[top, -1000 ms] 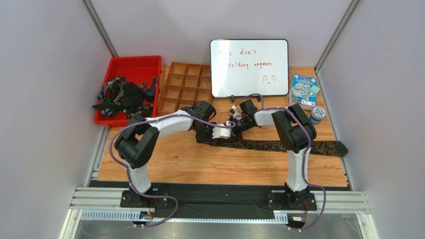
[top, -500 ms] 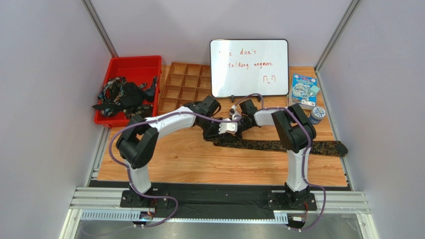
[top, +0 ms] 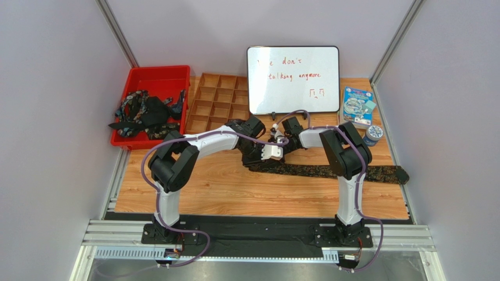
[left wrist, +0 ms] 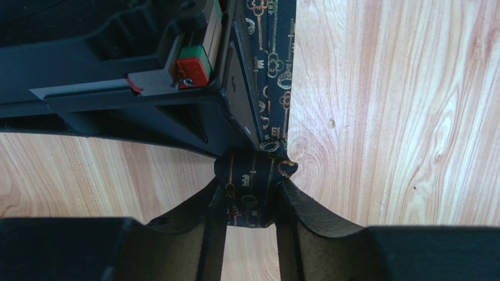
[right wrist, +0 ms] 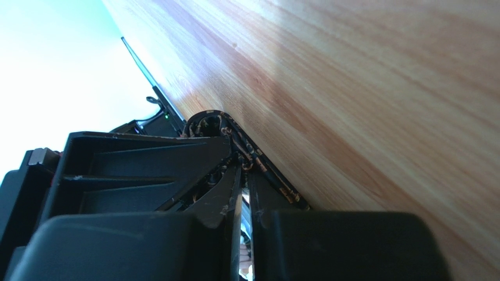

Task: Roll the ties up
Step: Roll the tie at the center of the board.

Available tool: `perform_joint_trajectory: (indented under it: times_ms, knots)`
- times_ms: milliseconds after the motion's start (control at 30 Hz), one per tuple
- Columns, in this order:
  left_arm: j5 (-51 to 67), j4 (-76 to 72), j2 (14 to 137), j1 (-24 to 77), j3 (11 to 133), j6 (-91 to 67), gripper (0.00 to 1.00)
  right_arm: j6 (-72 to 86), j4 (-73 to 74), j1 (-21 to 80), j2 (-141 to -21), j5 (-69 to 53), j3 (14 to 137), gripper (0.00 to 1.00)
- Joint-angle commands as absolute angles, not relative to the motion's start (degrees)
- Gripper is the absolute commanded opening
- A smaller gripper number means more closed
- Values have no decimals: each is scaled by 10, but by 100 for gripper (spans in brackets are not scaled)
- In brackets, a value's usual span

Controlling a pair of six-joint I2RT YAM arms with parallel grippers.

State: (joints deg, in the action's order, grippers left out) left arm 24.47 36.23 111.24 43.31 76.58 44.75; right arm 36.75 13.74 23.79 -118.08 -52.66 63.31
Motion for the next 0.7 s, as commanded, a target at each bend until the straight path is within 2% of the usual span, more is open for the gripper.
perform_joint_trajectory:
  times_ms: [0,133,333,667]
  knots:
    - [236,368,1123,443,793,440,36,399,142,226,-1151,-528,639,13]
    - [229,375,1131,445,800,438,31,383,188,215,-1115,-541,641,19]
    - [226,393,1144,446,815,439,28,356,223,199,-1089,-552,629,22]
    - [226,407,1156,449,825,443,28,387,173,202,-1083,-558,599,29]
